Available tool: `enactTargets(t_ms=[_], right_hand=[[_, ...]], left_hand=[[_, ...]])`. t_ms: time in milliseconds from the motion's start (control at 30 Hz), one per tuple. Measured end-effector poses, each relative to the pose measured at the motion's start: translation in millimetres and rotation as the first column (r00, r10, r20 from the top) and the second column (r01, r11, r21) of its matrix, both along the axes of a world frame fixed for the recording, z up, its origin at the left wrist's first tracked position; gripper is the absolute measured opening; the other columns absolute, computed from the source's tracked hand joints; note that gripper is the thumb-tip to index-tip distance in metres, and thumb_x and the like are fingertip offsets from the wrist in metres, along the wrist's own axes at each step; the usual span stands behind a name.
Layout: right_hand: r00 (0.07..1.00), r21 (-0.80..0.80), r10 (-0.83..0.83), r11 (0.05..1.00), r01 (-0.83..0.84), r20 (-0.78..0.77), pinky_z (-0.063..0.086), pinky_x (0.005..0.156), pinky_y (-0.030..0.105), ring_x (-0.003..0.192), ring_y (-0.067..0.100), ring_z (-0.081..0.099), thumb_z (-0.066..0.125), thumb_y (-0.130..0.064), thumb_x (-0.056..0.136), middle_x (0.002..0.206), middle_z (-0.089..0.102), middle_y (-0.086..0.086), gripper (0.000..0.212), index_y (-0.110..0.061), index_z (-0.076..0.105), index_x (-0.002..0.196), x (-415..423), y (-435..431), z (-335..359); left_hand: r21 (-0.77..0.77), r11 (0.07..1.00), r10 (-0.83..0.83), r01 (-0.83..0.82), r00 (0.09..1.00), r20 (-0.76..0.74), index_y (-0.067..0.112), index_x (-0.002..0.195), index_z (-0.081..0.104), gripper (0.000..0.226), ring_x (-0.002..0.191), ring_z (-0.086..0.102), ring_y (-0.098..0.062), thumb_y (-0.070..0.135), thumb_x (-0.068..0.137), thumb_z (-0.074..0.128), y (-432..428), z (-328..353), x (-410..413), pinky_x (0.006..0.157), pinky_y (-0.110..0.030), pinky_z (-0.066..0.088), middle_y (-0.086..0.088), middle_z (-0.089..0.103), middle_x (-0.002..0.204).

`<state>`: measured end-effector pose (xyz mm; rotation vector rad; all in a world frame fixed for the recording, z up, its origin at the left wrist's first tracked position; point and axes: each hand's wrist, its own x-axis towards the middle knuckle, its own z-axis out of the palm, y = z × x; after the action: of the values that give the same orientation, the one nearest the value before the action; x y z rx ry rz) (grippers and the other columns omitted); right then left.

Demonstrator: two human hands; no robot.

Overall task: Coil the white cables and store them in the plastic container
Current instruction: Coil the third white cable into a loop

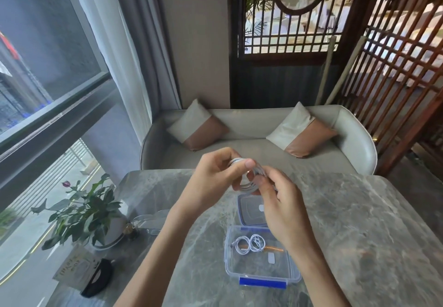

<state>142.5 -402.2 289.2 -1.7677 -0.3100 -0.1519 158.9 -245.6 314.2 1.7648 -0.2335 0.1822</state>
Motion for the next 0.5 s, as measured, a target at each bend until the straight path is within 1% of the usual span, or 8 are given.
enactTargets(t_ms=[100,167,200,267,333,367,467,500], right_hand=[[0.999,-0.182,-0.003,0.983,0.012,0.049,0.050,0.073,0.025,0.082,0.010,0.067,0.047,-0.018,0.104,0.086,0.071,-0.007,0.017,-0.016,0.064,0.103,11,-3,3],[0.999,-0.329,0.037,0.944,-0.029,0.018,0.048,0.074,0.038,0.079,0.024,0.065,0.047,-0.019,0.104,0.077,0.065,-0.008,0.017,-0.013,0.061,0.098,25,-10,9],[0.999,-0.408,0.048,0.912,-0.037,0.017,0.046,0.074,0.038,0.078,0.026,0.063,0.047,-0.020,0.104,0.073,0.062,-0.009,0.018,-0.013,0.061,0.096,32,-14,12],[0.997,-0.557,0.065,0.830,-0.029,0.045,0.040,0.067,0.029,0.070,0.021,0.058,0.047,-0.020,0.104,0.068,0.058,-0.008,0.019,-0.017,0.058,0.089,43,-17,18],[0.990,-0.678,0.122,0.734,-0.046,0.065,0.037,0.064,0.028,0.069,0.018,0.056,0.047,-0.022,0.103,0.073,0.061,-0.006,0.017,-0.023,0.055,0.088,47,-12,26],[0.984,-0.713,0.170,0.697,-0.078,0.059,0.038,0.064,0.031,0.071,0.018,0.056,0.046,-0.024,0.103,0.075,0.062,-0.007,0.016,-0.026,0.054,0.089,49,-8,30],[0.958,-0.696,0.287,0.691,-0.195,0.017,0.042,0.068,0.033,0.074,0.016,0.056,0.046,-0.028,0.102,0.073,0.062,-0.009,0.018,-0.029,0.056,0.087,52,3,39],[0.952,-0.652,0.306,0.722,-0.231,0.003,0.046,0.071,0.035,0.074,0.016,0.058,0.048,-0.026,0.102,0.073,0.063,-0.007,0.019,-0.027,0.059,0.087,53,5,41]], left_hand=[[0.024,0.999,-0.022,0.022,1.000,0.013,0.011,0.087,0.062,0.024,0.061,0.058,-0.004,0.034,0.093,0.061,-3,-1,-2,0.061,-0.014,0.046,0.010,0.066,0.069],[-0.052,0.998,-0.023,0.019,0.998,-0.064,0.006,0.107,0.060,0.028,0.072,0.062,-0.014,0.029,0.091,0.058,5,-3,-3,0.066,-0.024,0.052,-0.008,0.067,0.082],[-0.098,0.995,-0.048,0.036,0.992,-0.116,0.005,0.116,0.057,0.033,0.074,0.063,-0.019,0.026,0.091,0.059,9,-5,-6,0.068,-0.029,0.055,-0.015,0.066,0.086],[-0.178,0.983,-0.095,0.055,0.969,-0.229,0.010,0.127,0.054,0.042,0.079,0.069,-0.022,0.030,0.090,0.060,13,-8,-12,0.072,-0.035,0.060,-0.016,0.069,0.092],[-0.195,0.980,-0.108,0.049,0.945,-0.309,0.010,0.125,0.057,0.046,0.083,0.070,-0.020,0.039,0.089,0.059,12,-8,-16,0.074,-0.039,0.060,-0.013,0.070,0.096],[-0.150,0.986,-0.113,0.069,0.944,-0.310,0.006,0.121,0.059,0.042,0.083,0.068,-0.018,0.036,0.092,0.058,12,-7,-16,0.073,-0.040,0.060,-0.012,0.069,0.095],[-0.068,0.991,-0.124,0.111,0.965,-0.231,-0.004,0.120,0.058,0.022,0.078,0.062,-0.013,0.004,0.101,0.048,11,-5,-14,0.072,-0.037,0.059,-0.011,0.061,0.091],[-0.073,0.992,-0.116,0.102,0.968,-0.222,-0.002,0.127,0.054,0.029,0.079,0.061,-0.013,-0.006,0.100,0.046,12,-5,-15,0.073,-0.037,0.060,-0.012,0.059,0.093]])
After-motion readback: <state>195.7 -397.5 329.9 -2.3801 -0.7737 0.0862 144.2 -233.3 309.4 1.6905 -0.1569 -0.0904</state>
